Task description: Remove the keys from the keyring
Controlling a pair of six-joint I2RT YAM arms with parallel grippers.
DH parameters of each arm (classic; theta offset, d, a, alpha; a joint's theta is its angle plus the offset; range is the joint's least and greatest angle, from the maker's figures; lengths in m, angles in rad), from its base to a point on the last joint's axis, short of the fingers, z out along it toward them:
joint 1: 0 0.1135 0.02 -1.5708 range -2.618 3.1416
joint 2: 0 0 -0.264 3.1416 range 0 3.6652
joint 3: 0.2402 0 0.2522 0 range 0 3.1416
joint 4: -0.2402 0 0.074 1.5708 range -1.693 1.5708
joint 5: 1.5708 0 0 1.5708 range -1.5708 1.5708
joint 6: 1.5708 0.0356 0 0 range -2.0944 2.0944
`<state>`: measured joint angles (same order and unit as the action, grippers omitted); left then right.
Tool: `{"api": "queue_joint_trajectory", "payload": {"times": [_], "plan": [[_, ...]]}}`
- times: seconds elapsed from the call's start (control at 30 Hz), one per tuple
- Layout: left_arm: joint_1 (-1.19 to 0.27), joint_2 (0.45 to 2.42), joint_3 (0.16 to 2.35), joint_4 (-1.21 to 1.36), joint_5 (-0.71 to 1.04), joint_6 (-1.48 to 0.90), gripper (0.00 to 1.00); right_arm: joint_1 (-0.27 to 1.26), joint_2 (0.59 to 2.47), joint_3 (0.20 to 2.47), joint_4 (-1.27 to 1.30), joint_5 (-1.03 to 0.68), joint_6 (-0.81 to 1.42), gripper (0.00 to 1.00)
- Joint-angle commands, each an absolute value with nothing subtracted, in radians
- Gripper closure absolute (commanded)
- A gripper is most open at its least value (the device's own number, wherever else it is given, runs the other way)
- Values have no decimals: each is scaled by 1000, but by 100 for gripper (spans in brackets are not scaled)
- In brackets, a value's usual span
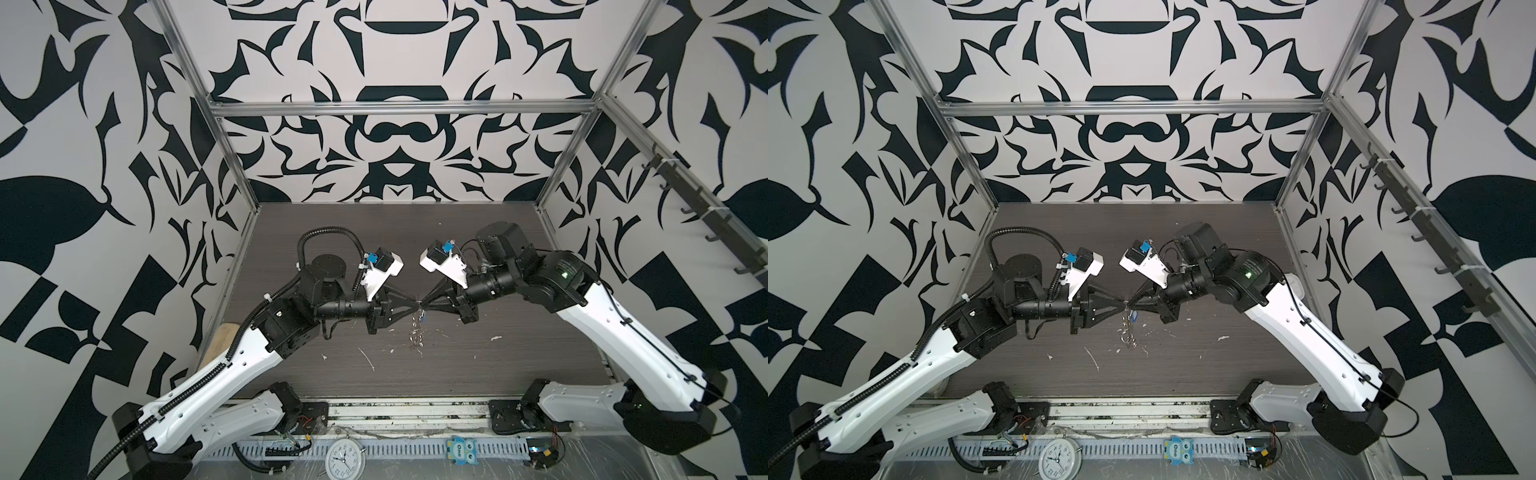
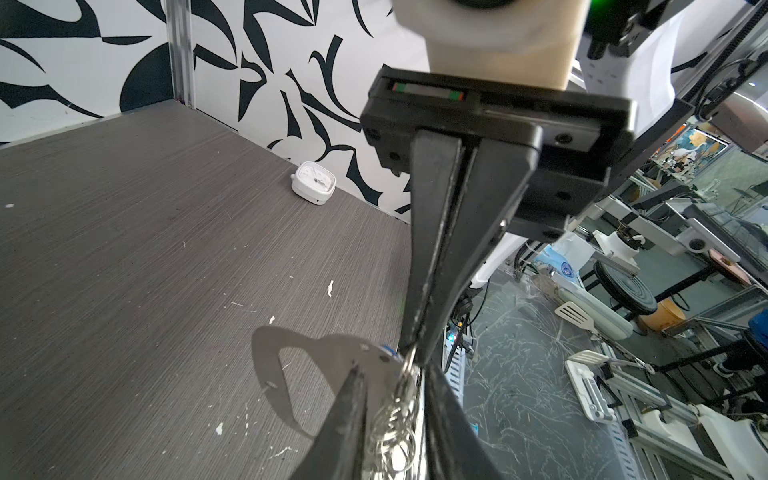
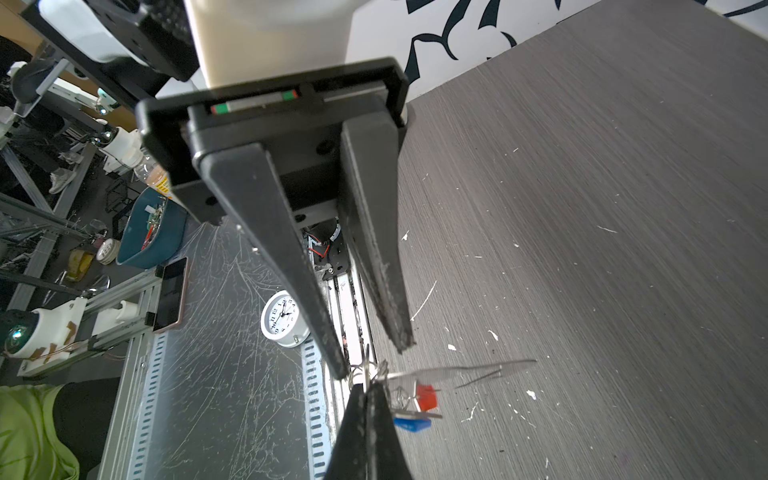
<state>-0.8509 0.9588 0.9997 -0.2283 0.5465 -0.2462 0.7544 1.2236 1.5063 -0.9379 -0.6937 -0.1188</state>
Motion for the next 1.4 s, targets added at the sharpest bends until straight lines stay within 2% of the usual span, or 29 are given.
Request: {"api": "queue_joint_trajectory", "payload": {"times": [0.0, 0.23, 0.3, 0.43, 0.57, 0.8, 1.17, 1.37], "plan": [[-848, 960, 1037, -219, 577, -255, 81, 758, 1203, 1537, -876, -692, -111, 100], [-848, 943, 1018, -174, 563, -270, 100, 758, 1188, 1507, -830, -694, -85, 100], [-848, 932, 1006, -153, 538, -277, 100, 759, 1168, 1485, -790, -677, -61, 99], [-848, 892, 973, -105, 450, -289, 100, 757, 1073, 1399, -643, -610, 11, 70], [-850, 848, 938, -52, 358, -303, 100, 758, 970, 1302, -488, -529, 88, 60], [-849, 790, 884, 56, 287, -295, 100, 758, 914, 1207, -354, -449, 175, 59], [-850, 798, 865, 154, 286, -289, 100, 758, 959, 1130, -102, -489, 325, 59], [-850, 797, 859, 163, 279, -289, 100, 758, 1001, 1103, 28, -569, 422, 64]]}}
